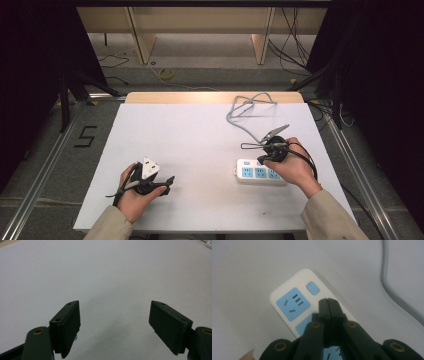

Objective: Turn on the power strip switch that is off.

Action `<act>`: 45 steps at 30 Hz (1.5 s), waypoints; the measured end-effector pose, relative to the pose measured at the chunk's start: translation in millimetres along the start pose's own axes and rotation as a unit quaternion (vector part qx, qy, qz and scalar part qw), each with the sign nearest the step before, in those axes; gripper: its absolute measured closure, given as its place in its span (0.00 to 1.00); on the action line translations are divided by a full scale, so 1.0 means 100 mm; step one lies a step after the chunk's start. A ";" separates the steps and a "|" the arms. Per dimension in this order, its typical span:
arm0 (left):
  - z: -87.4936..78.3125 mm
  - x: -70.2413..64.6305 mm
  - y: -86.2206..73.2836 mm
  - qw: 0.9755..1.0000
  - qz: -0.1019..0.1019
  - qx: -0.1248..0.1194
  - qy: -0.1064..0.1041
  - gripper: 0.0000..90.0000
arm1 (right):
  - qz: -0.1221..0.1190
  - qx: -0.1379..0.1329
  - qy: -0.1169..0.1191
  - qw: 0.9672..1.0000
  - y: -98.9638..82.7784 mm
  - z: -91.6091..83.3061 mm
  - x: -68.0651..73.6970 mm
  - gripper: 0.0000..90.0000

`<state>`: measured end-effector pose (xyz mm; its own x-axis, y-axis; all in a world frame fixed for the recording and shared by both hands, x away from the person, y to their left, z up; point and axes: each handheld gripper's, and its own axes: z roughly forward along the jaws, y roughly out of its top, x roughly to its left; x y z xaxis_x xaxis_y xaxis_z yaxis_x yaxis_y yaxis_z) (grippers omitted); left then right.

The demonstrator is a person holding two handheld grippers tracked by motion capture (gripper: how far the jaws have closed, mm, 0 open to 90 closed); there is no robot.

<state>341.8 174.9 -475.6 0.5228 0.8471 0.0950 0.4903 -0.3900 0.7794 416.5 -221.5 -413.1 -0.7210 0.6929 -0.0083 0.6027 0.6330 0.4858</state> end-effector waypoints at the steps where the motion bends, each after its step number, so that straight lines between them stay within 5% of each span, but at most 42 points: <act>1: 0.00 0.00 0.00 1.000 0.000 0.000 0.000 0.28 | 0.001 -0.002 0.001 1.000 -0.02 -0.01 -0.01 1.00; 22: 0.01 0.00 -0.01 1.000 -0.001 0.003 -0.001 0.28 | 0.043 -0.054 -0.012 0.998 -0.48 -0.18 -0.20 0.93; 45: 0.02 0.02 -0.02 1.000 -0.005 0.009 -0.001 0.28 | 0.084 -0.135 -0.036 0.987 -0.93 -0.29 -0.28 0.69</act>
<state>342.7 176.5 -478.2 0.5199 0.8498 0.0864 0.5073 -0.3886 0.7692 370.4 -309.6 -432.6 -0.5867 0.8090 0.0350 0.5919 0.3989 0.7003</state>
